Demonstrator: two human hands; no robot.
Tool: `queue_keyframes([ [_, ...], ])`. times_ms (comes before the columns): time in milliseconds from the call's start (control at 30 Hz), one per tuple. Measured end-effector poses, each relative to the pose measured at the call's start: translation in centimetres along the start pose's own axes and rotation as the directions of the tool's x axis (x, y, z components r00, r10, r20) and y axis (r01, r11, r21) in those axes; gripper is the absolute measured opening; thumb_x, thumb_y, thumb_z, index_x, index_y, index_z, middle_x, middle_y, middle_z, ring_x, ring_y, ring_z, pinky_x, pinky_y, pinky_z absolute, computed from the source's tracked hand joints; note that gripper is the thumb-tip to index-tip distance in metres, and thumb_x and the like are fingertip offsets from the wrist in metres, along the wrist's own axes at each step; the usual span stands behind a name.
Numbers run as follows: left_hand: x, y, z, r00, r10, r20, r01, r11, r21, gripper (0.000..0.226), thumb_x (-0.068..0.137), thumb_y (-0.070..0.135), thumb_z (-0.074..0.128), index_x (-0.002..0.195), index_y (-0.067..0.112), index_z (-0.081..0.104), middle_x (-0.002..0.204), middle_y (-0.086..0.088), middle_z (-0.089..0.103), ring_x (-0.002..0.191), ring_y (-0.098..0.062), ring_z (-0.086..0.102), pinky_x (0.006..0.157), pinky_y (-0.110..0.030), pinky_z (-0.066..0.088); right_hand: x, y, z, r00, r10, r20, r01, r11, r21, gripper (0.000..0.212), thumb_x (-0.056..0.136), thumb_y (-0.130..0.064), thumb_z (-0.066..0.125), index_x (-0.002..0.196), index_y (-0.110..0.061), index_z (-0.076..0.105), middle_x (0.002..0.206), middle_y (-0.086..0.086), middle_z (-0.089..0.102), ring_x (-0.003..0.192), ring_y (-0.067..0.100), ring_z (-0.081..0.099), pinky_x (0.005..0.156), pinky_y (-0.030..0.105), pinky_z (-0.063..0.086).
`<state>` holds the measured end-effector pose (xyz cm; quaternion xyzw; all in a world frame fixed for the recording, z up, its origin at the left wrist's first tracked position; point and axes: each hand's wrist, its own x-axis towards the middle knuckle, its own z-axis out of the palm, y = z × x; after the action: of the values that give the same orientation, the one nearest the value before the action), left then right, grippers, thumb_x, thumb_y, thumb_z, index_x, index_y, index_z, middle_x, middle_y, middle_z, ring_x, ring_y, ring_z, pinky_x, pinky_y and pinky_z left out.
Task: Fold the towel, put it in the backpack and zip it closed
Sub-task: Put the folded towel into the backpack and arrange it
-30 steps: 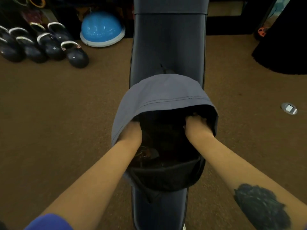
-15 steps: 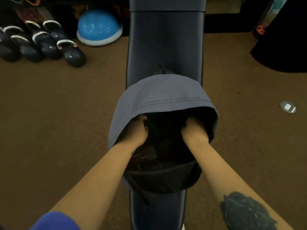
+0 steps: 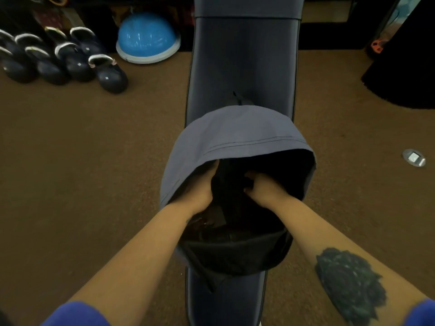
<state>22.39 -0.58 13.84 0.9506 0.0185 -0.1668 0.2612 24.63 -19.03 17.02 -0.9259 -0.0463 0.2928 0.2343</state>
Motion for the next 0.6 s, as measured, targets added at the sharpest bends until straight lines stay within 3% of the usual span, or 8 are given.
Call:
queue_keyframes([
  [67,-0.5,0.5,0.0,0.999,-0.040,-0.007,0.040,0.999,-0.015,0.059,0.081,0.058,0.033,0.139,0.054,0.023,0.153,0.002,0.029,0.135,-0.017,0.032,0.113,-0.045,0.027,-0.5,-0.5,0.4,0.998,-0.044,-0.039,0.040,0.994,-0.105,0.037,0.094,-0.021,0.053,0.131,-0.018,0.054,0.129,0.011,0.059,0.116,0.030,0.056,0.090,0.034,0.047],
  [133,-1.9,1.7,-0.8,0.987,-0.084,0.139,0.065,0.988,0.138,0.039,0.088,0.041,0.046,0.126,0.034,0.051,0.130,-0.003,0.053,0.110,-0.019,0.052,0.099,-0.038,0.041,-1.4,-1.7,0.9,0.992,-0.117,-0.043,0.106,0.971,-0.212,0.034,0.088,-0.026,0.057,0.123,-0.025,0.060,0.118,0.007,0.066,0.105,0.027,0.063,0.083,0.034,0.053],
  [167,-2.8,2.6,-1.2,0.953,-0.142,0.267,0.072,0.964,0.258,0.032,0.090,0.026,0.049,0.121,0.022,0.056,0.119,-0.007,0.058,0.102,-0.022,0.056,0.094,-0.037,0.045,-1.8,-2.3,1.4,0.989,-0.146,0.004,0.143,0.962,-0.234,0.035,0.085,-0.028,0.060,0.120,-0.027,0.060,0.115,0.005,0.067,0.102,0.026,0.064,0.081,0.033,0.054],
  [233,-4.5,4.0,-1.7,0.902,-0.205,0.380,0.023,0.902,0.431,0.026,0.089,0.013,0.052,0.113,0.008,0.059,0.104,-0.013,0.060,0.091,-0.025,0.057,0.090,-0.038,0.048,-2.7,-3.6,3.0,0.963,-0.189,0.190,0.237,0.930,-0.280,0.039,0.081,-0.030,0.064,0.119,-0.026,0.059,0.114,0.005,0.066,0.100,0.025,0.064,0.079,0.033,0.054],
  [300,-5.7,4.1,-1.7,0.870,-0.239,0.431,-0.008,0.868,0.496,0.024,0.088,0.011,0.053,0.110,0.004,0.060,0.108,-0.016,0.062,0.094,-0.028,0.060,0.091,-0.040,0.050,-3.3,-4.8,4.7,0.912,-0.199,0.360,0.326,0.883,-0.338,0.045,0.084,-0.024,0.063,0.128,-0.018,0.052,0.123,0.008,0.061,0.106,0.028,0.061,0.083,0.033,0.051],
  [400,-7.3,3.6,-2.4,0.894,-0.211,0.394,-0.012,0.870,0.493,0.026,0.088,0.008,0.054,0.113,0.003,0.057,0.114,-0.018,0.061,0.103,-0.031,0.060,0.090,-0.040,0.049,-2.8,-5.7,7.1,0.878,-0.165,0.450,0.347,0.867,-0.359,0.046,0.094,-0.020,0.052,0.138,-0.016,0.042,0.137,0.009,0.051,0.116,0.027,0.054,0.089,0.032,0.045],
  [500,-9.1,3.5,-3.6,0.973,-0.053,0.225,-0.043,0.915,0.402,0.033,0.088,0.007,0.053,0.121,0.009,0.053,0.118,-0.013,0.058,0.107,-0.030,0.058,0.087,-0.038,0.047,-2.1,-5.8,8.6,0.857,-0.111,0.503,0.326,0.874,-0.361,0.040,0.097,-0.024,0.043,0.137,-0.015,0.043,0.136,0.010,0.051,0.118,0.027,0.053,0.092,0.029,0.042],
  [600,-11.0,2.9,-4.4,0.986,0.128,0.105,-0.153,0.951,0.268,0.035,0.092,0.021,0.053,0.127,0.018,0.051,0.123,-0.004,0.057,0.111,-0.022,0.057,0.090,-0.033,0.046,-2.0,-6.2,8.7,0.859,-0.145,0.490,0.380,0.823,-0.423,0.041,0.100,-0.023,0.037,0.139,-0.011,0.040,0.138,0.016,0.047,0.125,0.028,0.048,0.096,0.030,0.038],
])
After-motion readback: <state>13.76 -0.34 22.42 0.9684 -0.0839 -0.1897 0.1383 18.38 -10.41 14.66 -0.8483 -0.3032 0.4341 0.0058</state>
